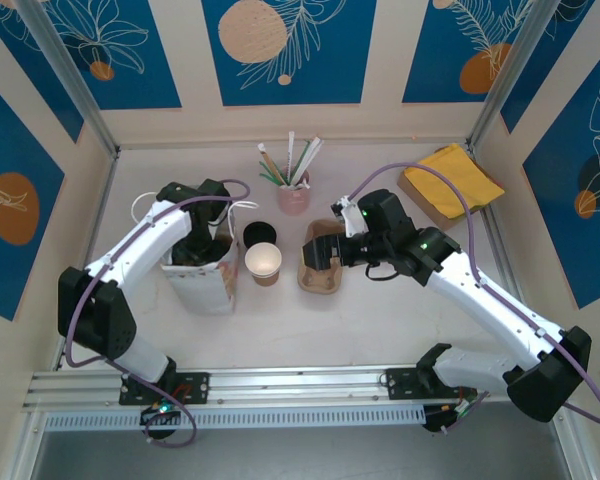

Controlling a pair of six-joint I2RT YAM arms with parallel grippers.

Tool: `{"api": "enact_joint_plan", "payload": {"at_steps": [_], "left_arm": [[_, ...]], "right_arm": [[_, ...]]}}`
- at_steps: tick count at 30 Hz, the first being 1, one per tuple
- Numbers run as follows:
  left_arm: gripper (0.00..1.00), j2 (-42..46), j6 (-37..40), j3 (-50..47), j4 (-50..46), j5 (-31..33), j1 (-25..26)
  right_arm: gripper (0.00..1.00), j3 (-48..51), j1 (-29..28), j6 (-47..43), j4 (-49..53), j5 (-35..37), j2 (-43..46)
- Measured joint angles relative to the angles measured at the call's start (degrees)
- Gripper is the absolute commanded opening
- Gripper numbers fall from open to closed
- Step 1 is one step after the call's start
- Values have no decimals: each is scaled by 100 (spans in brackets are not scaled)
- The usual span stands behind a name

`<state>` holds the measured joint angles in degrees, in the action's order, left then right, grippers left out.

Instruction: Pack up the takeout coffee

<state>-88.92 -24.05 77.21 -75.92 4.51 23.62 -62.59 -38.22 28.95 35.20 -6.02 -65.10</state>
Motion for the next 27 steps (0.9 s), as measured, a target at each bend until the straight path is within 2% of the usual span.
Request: {"api": "enact_joint_plan", "payload": {"at_steps": [17,27], "left_arm": [[84,37,-2,48,-37,2,-4],[85,227,-96,695,-190,31,-4]], "right_arm": [[99,0,0,0,13,0,7],[99,2,11,2,22,46,46]]}}
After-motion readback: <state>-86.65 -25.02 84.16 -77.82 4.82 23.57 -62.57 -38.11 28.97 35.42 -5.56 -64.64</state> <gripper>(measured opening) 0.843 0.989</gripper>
